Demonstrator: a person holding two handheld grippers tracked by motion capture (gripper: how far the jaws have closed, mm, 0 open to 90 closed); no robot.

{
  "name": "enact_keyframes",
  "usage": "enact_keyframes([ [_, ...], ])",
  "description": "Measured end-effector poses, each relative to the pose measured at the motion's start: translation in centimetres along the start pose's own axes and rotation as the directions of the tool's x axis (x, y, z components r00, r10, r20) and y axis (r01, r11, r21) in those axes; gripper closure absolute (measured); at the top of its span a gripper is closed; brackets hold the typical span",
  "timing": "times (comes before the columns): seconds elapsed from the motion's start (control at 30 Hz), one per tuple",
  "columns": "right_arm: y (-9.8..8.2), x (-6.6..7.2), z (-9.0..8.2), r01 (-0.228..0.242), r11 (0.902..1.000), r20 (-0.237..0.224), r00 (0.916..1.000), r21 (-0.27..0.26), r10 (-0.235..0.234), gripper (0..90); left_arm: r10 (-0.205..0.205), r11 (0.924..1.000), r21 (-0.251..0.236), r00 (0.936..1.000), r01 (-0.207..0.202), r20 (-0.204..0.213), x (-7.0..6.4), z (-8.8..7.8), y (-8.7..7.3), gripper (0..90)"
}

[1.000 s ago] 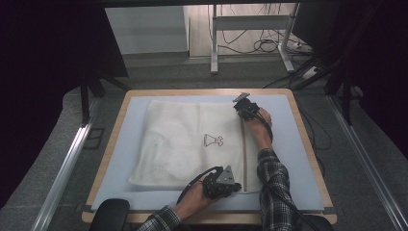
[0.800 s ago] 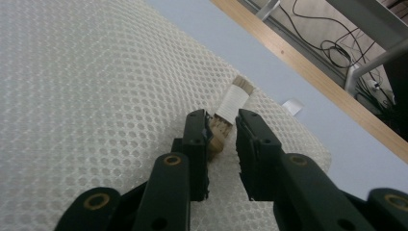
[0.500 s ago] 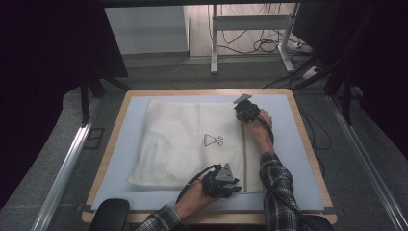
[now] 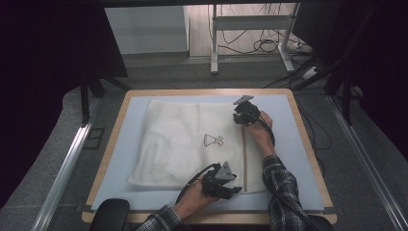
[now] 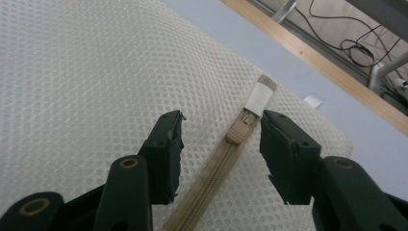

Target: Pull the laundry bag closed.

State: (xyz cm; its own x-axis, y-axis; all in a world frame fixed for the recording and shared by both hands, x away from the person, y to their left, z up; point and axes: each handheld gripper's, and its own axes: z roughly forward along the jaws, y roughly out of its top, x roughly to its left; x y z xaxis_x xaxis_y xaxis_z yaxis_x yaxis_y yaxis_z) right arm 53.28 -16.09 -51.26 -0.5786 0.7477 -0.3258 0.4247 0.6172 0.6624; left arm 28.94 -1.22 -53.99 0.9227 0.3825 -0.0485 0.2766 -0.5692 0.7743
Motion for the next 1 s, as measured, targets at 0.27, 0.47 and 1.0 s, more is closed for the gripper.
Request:
enact_keyframes([
  [0.27,-0.5,0.2,-0.6,-0.039,0.9992,-0.068,0.9969,-0.004,0.039,42.0,-0.012,0.9999,0.002,0.9999,0.012,-0.011,0.0,0.0,0.0,43.0],
  [0.47,-0.8,0.4,-1.0,-0.067,0.9978,-0.113,0.9914,0.000,0.067,37.1,-0.027,0.9996,0.002,0.9996,0.027,-0.005,0.2,0.0,0.0,38.5],
  [1.0,-1.3,0.6,-2.4,-0.107,0.9943,-0.173,0.9794,-0.005,0.105,27.3,-0.032,0.9995,-0.005,0.9993,0.032,0.018,-0.2,-0.4,0.3,24.4],
])
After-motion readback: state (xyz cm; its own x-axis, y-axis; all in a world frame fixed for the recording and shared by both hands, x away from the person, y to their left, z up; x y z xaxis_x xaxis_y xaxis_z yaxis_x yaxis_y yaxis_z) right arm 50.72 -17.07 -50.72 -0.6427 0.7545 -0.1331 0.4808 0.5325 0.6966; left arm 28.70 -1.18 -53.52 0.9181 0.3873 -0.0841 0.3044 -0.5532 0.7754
